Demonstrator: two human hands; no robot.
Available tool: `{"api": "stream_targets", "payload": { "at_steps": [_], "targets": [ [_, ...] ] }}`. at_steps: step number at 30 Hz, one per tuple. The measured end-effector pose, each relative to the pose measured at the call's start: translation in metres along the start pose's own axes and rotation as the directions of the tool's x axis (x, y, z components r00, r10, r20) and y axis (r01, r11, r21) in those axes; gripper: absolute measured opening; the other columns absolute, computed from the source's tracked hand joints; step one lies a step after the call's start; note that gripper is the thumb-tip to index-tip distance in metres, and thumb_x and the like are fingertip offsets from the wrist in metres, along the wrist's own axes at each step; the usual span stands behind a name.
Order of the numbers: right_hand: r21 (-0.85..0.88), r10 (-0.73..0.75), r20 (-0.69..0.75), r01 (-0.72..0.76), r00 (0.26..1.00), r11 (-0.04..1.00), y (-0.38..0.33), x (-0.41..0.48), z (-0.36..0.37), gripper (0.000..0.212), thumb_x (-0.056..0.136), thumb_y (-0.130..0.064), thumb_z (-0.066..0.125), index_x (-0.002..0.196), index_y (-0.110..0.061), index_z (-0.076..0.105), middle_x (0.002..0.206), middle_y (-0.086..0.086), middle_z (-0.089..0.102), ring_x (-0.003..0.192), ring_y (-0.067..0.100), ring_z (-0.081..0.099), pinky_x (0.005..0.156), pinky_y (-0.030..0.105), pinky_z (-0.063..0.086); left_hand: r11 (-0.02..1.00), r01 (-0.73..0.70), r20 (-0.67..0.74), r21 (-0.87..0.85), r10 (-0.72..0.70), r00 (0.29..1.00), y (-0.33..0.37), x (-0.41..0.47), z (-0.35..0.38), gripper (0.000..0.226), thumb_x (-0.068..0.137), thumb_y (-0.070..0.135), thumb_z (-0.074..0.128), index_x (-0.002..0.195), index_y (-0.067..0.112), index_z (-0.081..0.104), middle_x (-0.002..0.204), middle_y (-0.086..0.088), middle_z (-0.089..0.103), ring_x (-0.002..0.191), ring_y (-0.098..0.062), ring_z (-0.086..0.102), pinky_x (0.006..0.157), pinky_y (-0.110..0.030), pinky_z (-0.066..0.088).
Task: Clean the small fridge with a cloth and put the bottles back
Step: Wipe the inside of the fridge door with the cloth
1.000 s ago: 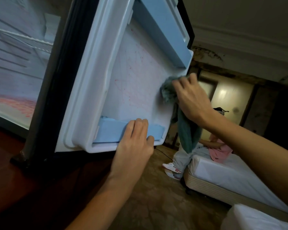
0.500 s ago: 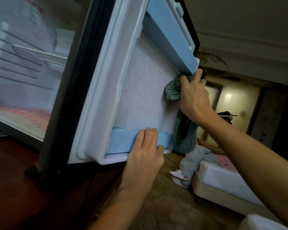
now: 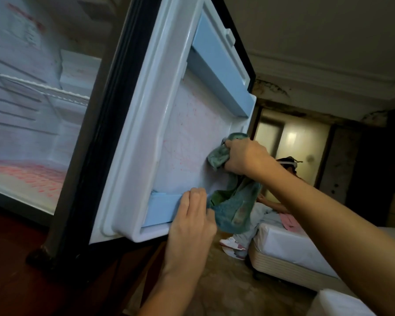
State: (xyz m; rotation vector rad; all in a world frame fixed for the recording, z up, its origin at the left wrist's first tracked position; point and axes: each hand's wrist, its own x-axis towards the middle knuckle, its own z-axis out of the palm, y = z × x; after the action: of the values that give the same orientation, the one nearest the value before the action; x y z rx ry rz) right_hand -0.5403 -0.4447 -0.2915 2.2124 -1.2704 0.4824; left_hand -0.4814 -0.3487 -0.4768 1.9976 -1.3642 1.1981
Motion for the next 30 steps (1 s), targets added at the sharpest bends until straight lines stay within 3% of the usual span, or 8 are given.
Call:
{"api": "stream_targets", "payload": {
  "at_steps": [3, 7, 14, 18, 20, 23, 26, 30],
  "targets": [
    [-0.120, -0.012, -0.142, -0.005, 0.990, 0.993, -0.003, 0.008, 0.000, 0.046, 0.085, -0.033, 0.055, 0.129, -0.018, 0.054, 0.119, 0.009, 0.063, 0.104, 0.032, 0.062, 0.071, 0.036, 0.047, 1.000, -0.003, 0.056, 0.002, 0.003, 0.998, -0.001, 0.000, -0.001, 0.029, 0.058, 0.020, 0.089, 0.081, 0.014, 0.073, 0.118, -0.022, 0.061, 0.118, -0.039, 0.036, 0.106, -0.049, 0.023],
    [-0.121, 0.044, -0.185, -0.067, 0.982, 0.990, 0.002, 0.021, -0.015, 0.061, 0.085, -0.041, 0.057, 0.138, -0.015, 0.043, 0.122, 0.014, 0.061, 0.107, 0.035, 0.061, 0.072, 0.036, 0.045, 0.999, -0.008, 0.091, 0.041, 0.005, 0.996, -0.001, -0.001, 0.002, 0.036, 0.057, 0.027, 0.091, 0.088, 0.016, 0.074, 0.123, -0.020, 0.061, 0.119, -0.040, 0.033, 0.107, -0.049, 0.021],
    [-0.007, 0.056, 0.039, -0.056, 0.998, 0.998, 0.002, 0.031, -0.026, 0.069, 0.080, -0.048, 0.064, 0.136, -0.015, 0.041, 0.130, 0.015, 0.052, 0.112, 0.035, 0.055, 0.079, 0.037, 0.044, 0.997, -0.029, -0.012, 0.067, 0.030, 0.999, -0.003, 0.000, 0.003, 0.016, 0.069, 0.018, 0.078, 0.084, 0.018, 0.072, 0.119, -0.018, 0.059, 0.114, -0.037, 0.035, 0.105, -0.047, 0.022],
    [-0.032, -0.017, 0.214, 0.025, 0.977, 0.999, 0.001, 0.011, -0.009, 0.074, 0.079, -0.048, 0.066, 0.140, -0.019, 0.036, 0.135, 0.014, 0.048, 0.114, 0.035, 0.052, 0.093, 0.040, 0.049, 0.996, -0.017, -0.014, 0.084, 0.018, 1.000, -0.002, 0.000, 0.003, 0.016, 0.071, 0.018, 0.077, 0.086, 0.018, 0.072, 0.121, -0.019, 0.058, 0.116, -0.038, 0.034, 0.105, -0.047, 0.021],
    [-0.060, -0.035, 0.280, 0.054, 0.959, 0.997, -0.003, -0.004, 0.003, 0.078, 0.082, -0.046, 0.066, 0.146, -0.021, 0.029, 0.135, 0.015, 0.049, 0.113, 0.035, 0.053, 0.089, 0.039, 0.049, 0.997, -0.018, -0.010, 0.077, 0.019, 1.000, -0.003, 0.000, 0.002, 0.017, 0.071, 0.020, 0.078, 0.086, 0.019, 0.071, 0.122, -0.018, 0.059, 0.117, -0.038, 0.034, 0.106, -0.047, 0.021],
    [-0.118, -0.031, 0.175, 0.052, 0.984, 0.992, -0.001, -0.011, -0.001, 0.077, 0.084, -0.046, 0.065, 0.148, -0.023, 0.028, 0.132, 0.013, 0.053, 0.114, 0.034, 0.055, 0.085, 0.038, 0.047, 0.997, -0.016, 0.038, 0.080, 0.013, 0.999, -0.003, -0.001, 0.001, 0.027, 0.067, 0.026, 0.085, 0.089, 0.019, 0.070, 0.123, -0.018, 0.058, 0.117, -0.039, 0.034, 0.105, -0.048, 0.022],
    [-0.106, 0.032, -0.019, -0.034, 0.999, 0.994, 0.013, 0.006, -0.033, 0.075, 0.081, -0.049, 0.065, 0.142, -0.017, 0.036, 0.113, 0.010, 0.055, 0.103, 0.032, 0.059, 0.084, 0.041, 0.051, 0.999, -0.009, 0.059, 0.048, 0.006, 0.998, -0.003, -0.002, 0.002, 0.031, 0.061, 0.024, 0.090, 0.086, 0.016, 0.072, 0.122, -0.019, 0.059, 0.116, -0.039, 0.036, 0.105, -0.047, 0.024],
    [-0.014, -0.018, 0.162, 0.021, 0.987, 1.000, 0.021, 0.023, -0.048, 0.090, 0.078, -0.059, 0.068, 0.149, -0.019, 0.031, 0.137, 0.014, 0.050, 0.119, 0.035, 0.052, 0.097, 0.041, 0.048, 0.999, -0.009, -0.010, 0.034, 0.009, 1.000, -0.003, 0.001, 0.001, 0.025, 0.065, 0.020, 0.085, 0.087, 0.016, 0.073, 0.123, -0.021, 0.059, 0.117, -0.038, 0.037, 0.105, -0.047, 0.024]
  ]
}}
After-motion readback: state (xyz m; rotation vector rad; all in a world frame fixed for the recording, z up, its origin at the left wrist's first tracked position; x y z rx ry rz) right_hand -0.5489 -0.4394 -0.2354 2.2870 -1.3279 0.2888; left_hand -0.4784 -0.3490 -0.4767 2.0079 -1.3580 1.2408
